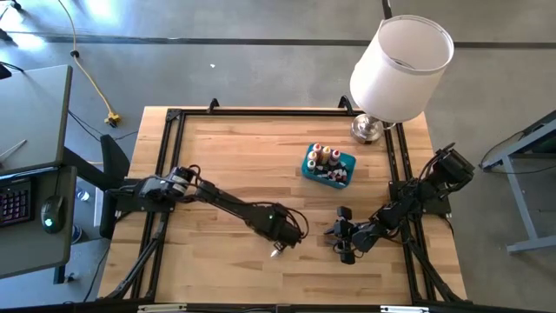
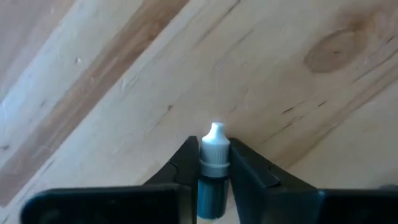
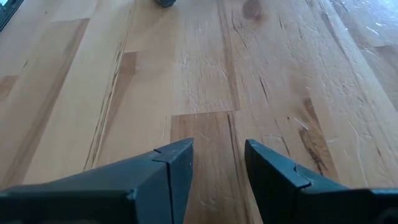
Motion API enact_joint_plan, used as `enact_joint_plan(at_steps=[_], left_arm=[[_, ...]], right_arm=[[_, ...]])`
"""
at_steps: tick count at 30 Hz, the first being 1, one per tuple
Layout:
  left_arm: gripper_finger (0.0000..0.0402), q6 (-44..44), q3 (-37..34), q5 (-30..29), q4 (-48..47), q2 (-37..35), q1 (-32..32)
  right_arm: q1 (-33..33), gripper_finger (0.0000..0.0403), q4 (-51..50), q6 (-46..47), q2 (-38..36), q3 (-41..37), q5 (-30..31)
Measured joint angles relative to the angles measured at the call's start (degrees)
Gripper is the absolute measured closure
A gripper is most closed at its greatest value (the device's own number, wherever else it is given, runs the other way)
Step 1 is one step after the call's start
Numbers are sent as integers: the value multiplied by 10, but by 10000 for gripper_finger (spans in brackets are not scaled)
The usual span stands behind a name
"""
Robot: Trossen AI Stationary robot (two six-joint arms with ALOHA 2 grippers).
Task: Pick & Place food coloring
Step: Put the small green food coloring bottle into the blue bin
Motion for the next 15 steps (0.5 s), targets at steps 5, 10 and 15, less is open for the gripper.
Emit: enact_joint_plan(at_steps=[5, 10, 15], left_arm=[[360, 5, 13, -20, -4, 1, 1], [350, 59, 72, -96, 8, 1, 12], [349, 233, 132, -176, 139, 1, 43]], right_arm=[[1, 265, -11, 30, -28, -1, -79], [7, 265, -130, 122, -112, 0, -115], [43, 265, -345, 269, -193, 0, -110]])
